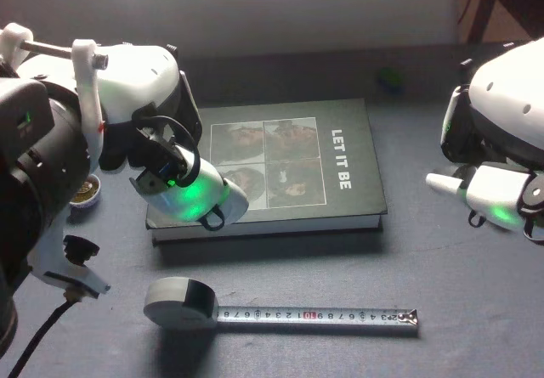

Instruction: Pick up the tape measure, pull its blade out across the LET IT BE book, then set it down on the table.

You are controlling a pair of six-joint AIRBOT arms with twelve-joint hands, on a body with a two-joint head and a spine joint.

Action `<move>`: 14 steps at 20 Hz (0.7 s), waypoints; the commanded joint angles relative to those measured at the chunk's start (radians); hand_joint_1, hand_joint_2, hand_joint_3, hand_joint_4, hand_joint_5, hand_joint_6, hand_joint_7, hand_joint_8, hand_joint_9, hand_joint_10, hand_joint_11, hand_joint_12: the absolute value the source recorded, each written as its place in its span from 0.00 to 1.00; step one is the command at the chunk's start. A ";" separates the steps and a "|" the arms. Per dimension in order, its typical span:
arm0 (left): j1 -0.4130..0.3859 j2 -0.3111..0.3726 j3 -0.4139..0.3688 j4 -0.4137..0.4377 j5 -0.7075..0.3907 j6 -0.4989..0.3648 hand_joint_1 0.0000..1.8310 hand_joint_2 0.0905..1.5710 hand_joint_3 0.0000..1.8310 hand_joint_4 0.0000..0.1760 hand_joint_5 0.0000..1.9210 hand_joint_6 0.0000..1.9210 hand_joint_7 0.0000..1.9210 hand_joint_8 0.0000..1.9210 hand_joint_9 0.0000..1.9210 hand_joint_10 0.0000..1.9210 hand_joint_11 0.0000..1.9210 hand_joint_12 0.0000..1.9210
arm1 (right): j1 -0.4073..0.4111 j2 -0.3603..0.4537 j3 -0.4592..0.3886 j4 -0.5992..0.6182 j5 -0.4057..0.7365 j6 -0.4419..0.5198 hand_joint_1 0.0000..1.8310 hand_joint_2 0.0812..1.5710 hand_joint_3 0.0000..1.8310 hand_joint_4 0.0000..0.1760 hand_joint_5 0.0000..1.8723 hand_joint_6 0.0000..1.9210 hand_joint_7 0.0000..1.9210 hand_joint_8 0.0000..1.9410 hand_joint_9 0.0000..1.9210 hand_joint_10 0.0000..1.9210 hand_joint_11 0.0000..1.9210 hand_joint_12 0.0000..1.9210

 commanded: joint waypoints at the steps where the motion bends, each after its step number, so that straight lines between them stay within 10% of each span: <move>1: -0.009 0.006 0.001 0.085 -0.011 -0.005 0.00 0.66 0.02 0.47 0.12 0.01 0.11 0.00 0.11 0.01 0.00 0.31 | 0.008 0.006 -0.005 -0.067 0.015 0.005 0.00 0.62 0.05 0.78 0.05 0.01 0.07 0.01 0.02 0.01 0.00 0.23; 10: 0.015 -0.001 -0.031 0.100 -0.173 0.025 0.00 0.66 0.00 0.47 0.12 0.00 0.10 0.00 0.11 0.00 0.00 0.33 | 0.008 0.006 -0.004 -0.067 0.014 -0.003 0.01 0.66 0.01 0.73 0.07 0.00 0.09 0.00 0.04 0.00 0.00 0.23; 14: 0.024 -0.033 -0.056 0.092 -0.365 0.097 0.09 0.61 0.00 0.12 0.12 0.00 0.11 0.00 0.11 0.00 0.01 0.33 | 0.004 0.010 -0.004 -0.090 -0.014 0.005 0.01 0.66 0.00 0.72 0.06 0.00 0.09 0.00 0.04 0.00 0.00 0.24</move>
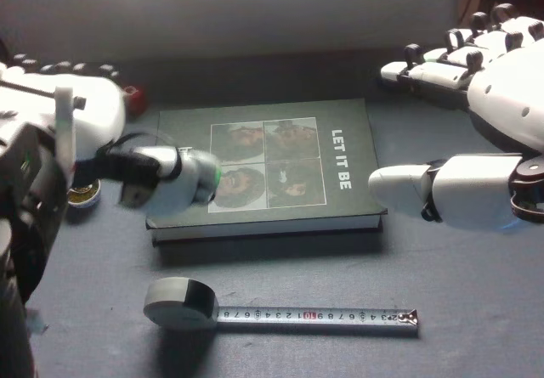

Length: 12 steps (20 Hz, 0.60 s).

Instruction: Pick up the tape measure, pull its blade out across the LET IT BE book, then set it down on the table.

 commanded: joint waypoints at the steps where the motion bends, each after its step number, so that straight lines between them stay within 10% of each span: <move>1: -0.004 -0.003 0.001 0.072 -0.013 -0.016 0.21 0.60 0.00 0.01 0.11 0.00 0.11 0.00 0.11 0.00 0.01 0.33 | -0.001 0.011 -0.002 -0.092 -0.019 0.020 0.01 0.66 0.00 0.72 0.06 0.00 0.08 0.00 0.04 0.00 0.00 0.26; 4: 0.025 0.022 0.002 0.082 0.222 -0.313 0.35 0.59 0.00 0.01 0.11 0.00 0.11 0.00 0.12 0.00 0.01 0.33 | -0.044 0.022 0.015 -0.161 -0.124 0.053 0.01 0.66 0.00 0.73 0.06 0.00 0.08 0.00 0.04 0.00 0.00 0.26; 6: 0.020 0.022 -0.016 0.099 0.251 -0.328 0.52 0.58 0.00 0.00 0.13 0.00 0.12 0.00 0.12 0.00 0.01 0.33 | -0.052 0.022 0.038 -0.161 -0.154 0.063 0.01 0.66 0.00 0.72 0.07 0.00 0.09 0.00 0.05 0.00 0.00 0.28; 12: 0.041 0.028 -0.024 0.234 0.363 -0.447 0.65 0.60 0.00 0.00 0.17 0.00 0.16 0.00 0.15 0.00 0.04 0.34 | -0.046 0.020 0.045 -0.162 -0.099 0.057 0.01 0.68 0.00 0.71 0.06 0.00 0.09 0.00 0.05 0.00 0.00 0.30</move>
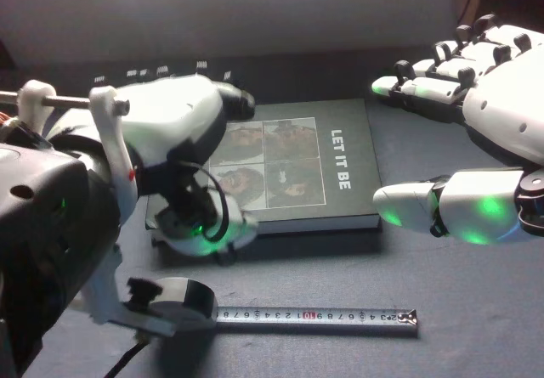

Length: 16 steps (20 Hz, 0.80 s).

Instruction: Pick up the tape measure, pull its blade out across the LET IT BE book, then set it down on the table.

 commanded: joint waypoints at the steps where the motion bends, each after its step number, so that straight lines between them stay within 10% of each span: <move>1: 0.001 0.004 -0.009 0.091 -0.064 -0.043 0.64 0.60 0.00 0.00 0.18 0.00 0.16 0.00 0.15 0.00 0.04 0.34 | 0.020 0.003 -0.001 -0.060 0.039 -0.004 0.02 0.68 0.00 0.71 0.07 0.00 0.09 0.00 0.05 0.00 0.00 0.29; 6: 0.057 0.004 -0.075 0.177 -0.337 -0.354 0.63 0.61 0.00 0.00 0.18 0.00 0.18 0.00 0.17 0.00 0.06 0.32 | 0.029 -0.002 0.001 -0.060 0.043 -0.002 0.03 0.67 0.00 0.71 0.08 0.00 0.09 0.00 0.05 0.00 0.00 0.29; 16: 0.285 0.013 -0.094 0.429 -0.169 -0.786 0.63 0.64 0.00 0.00 0.18 0.00 0.17 0.00 0.17 0.00 0.06 0.32 | 0.069 -0.012 0.006 0.050 0.029 -0.074 0.05 0.67 0.00 0.66 0.10 0.00 0.11 0.00 0.06 0.00 0.00 0.34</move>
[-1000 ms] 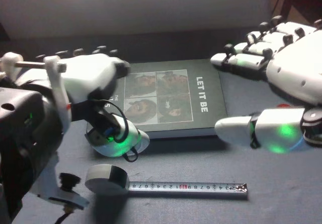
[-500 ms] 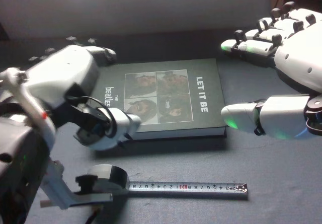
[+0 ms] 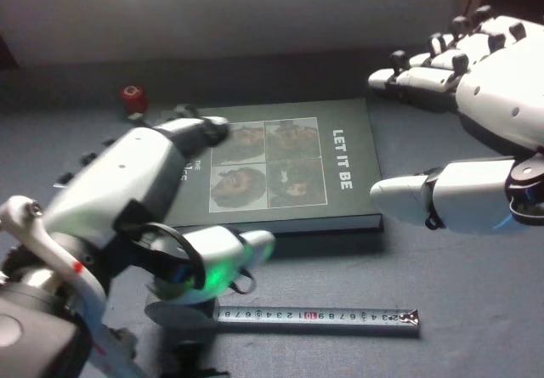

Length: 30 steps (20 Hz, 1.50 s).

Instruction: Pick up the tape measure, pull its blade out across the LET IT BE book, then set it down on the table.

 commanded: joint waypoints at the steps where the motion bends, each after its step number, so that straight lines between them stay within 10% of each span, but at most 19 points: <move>1: 0.001 0.005 0.008 0.120 0.026 -0.037 0.63 0.64 0.00 0.00 0.18 0.00 0.17 0.00 0.17 0.00 0.06 0.32 | 0.010 0.006 0.002 -0.063 0.013 -0.003 0.05 0.67 0.00 0.66 0.10 0.00 0.11 0.00 0.06 0.00 0.00 0.34; 11: 0.361 0.111 0.178 0.536 0.085 -0.497 0.64 0.62 0.00 0.00 0.22 0.00 0.21 0.00 0.19 0.00 0.08 0.30 | 0.034 -0.001 0.003 -0.057 0.009 -0.009 0.05 0.67 0.00 0.66 0.08 0.00 0.11 0.00 0.06 0.00 0.00 0.34; 30: 0.586 0.001 0.276 0.730 -0.029 -0.657 0.65 0.63 0.00 0.00 0.19 0.00 0.19 0.00 0.18 0.00 0.09 0.28 | 0.044 -0.002 0.003 -0.057 0.015 -0.028 0.04 0.67 0.00 0.58 0.07 0.00 0.09 0.00 0.08 0.00 0.00 0.45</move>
